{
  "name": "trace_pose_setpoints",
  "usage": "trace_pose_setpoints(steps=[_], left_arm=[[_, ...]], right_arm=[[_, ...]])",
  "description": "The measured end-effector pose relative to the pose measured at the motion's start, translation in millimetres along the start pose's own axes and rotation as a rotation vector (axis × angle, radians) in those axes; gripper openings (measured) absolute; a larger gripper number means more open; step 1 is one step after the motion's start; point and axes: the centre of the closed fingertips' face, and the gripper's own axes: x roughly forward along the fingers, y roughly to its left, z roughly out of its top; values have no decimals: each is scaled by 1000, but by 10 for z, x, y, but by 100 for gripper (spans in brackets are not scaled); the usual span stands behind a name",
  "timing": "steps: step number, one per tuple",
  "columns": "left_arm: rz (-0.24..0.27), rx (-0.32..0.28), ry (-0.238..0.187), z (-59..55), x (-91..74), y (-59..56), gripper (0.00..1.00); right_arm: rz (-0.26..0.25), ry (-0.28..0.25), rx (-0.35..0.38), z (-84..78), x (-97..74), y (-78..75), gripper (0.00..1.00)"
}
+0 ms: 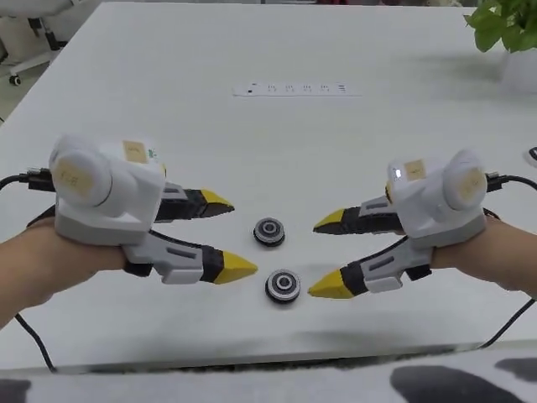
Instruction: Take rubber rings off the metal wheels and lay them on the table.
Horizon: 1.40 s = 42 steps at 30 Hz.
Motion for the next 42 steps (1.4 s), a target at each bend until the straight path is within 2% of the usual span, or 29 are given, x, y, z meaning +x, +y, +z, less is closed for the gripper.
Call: trace_pose_setpoints(steps=[15,27,42], left_arm=[[-33,0,25,-72,127,-38,52],[-87,28,53,-118,290,-158,47],[-156,47,103,-257,474,-296,36]], right_arm=[[32,21,-5,-55,99,29,50],[53,34,-7,-106,151,28,49],[67,50,-8,-165,178,54,49]])
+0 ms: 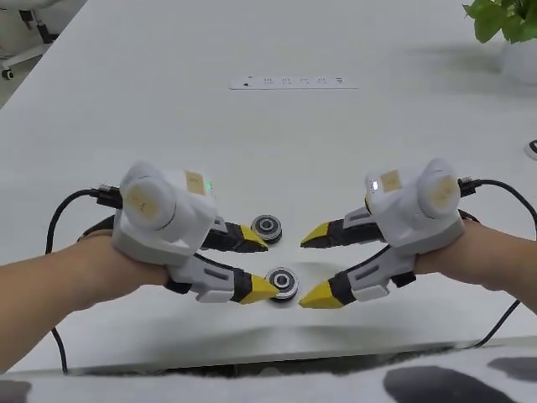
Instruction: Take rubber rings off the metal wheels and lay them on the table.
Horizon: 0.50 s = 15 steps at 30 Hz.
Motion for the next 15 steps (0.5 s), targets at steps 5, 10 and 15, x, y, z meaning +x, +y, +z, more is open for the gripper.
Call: trace_pose_setpoints(steps=[5,10,15], left_arm=[[-13,-1,12,-46,54,-3,33],[-28,5,35,-96,124,-22,30],[-31,5,41,-93,168,-13,26]], right_arm=[[2,2,0,-5,8,1,49],[3,4,2,-16,13,4,49],[6,5,5,-23,17,14,49]])
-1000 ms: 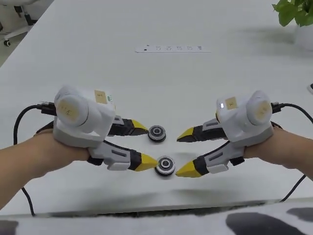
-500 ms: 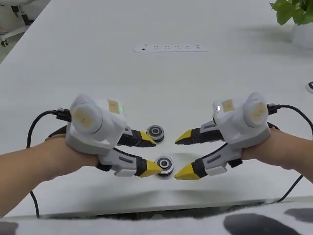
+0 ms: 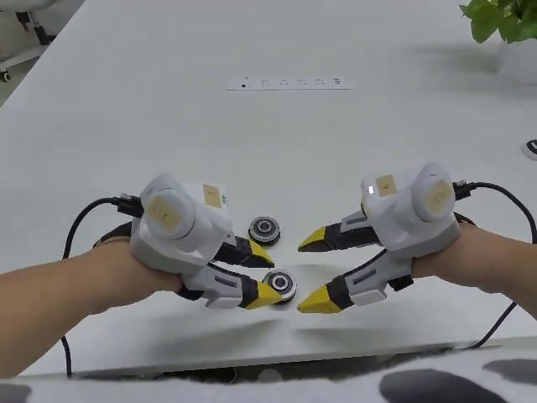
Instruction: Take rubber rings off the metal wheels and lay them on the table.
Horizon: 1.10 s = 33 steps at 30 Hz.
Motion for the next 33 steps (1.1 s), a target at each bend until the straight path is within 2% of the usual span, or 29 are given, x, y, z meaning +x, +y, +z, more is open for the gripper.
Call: trace_pose_setpoints(steps=[8,12,17,33], left_arm=[[3,-4,32,-81,77,21,21],[12,-18,16,-57,71,18,18],[39,38,21,-57,86,18,15],[67,25,13,-61,102,46,14]], right_arm=[[4,7,-1,-24,12,15,49],[5,8,4,-35,16,15,49],[9,9,4,-40,31,25,49],[1,-14,38,-49,117,31,43]])
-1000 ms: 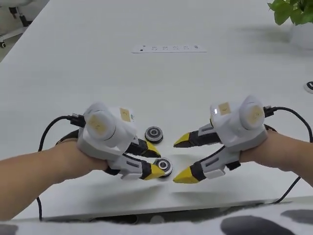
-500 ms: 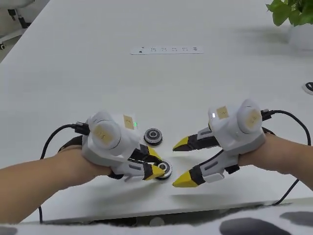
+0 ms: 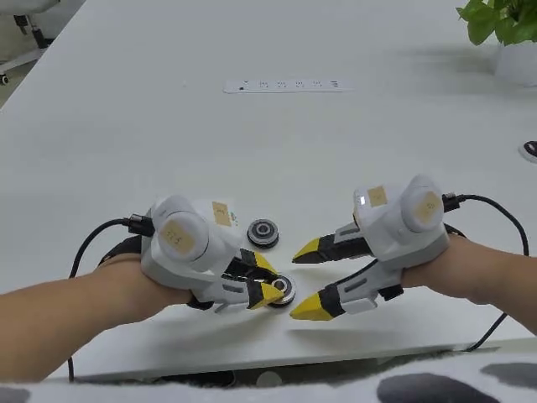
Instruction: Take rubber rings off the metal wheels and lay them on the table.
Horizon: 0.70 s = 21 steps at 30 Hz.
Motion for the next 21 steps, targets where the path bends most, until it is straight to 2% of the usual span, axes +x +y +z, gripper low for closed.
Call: trace_pose_setpoints(steps=[21], left_arm=[[10,5,-1,0,-1,8,14]], right_arm=[[-7,-13,32,-1,161,31,31]])
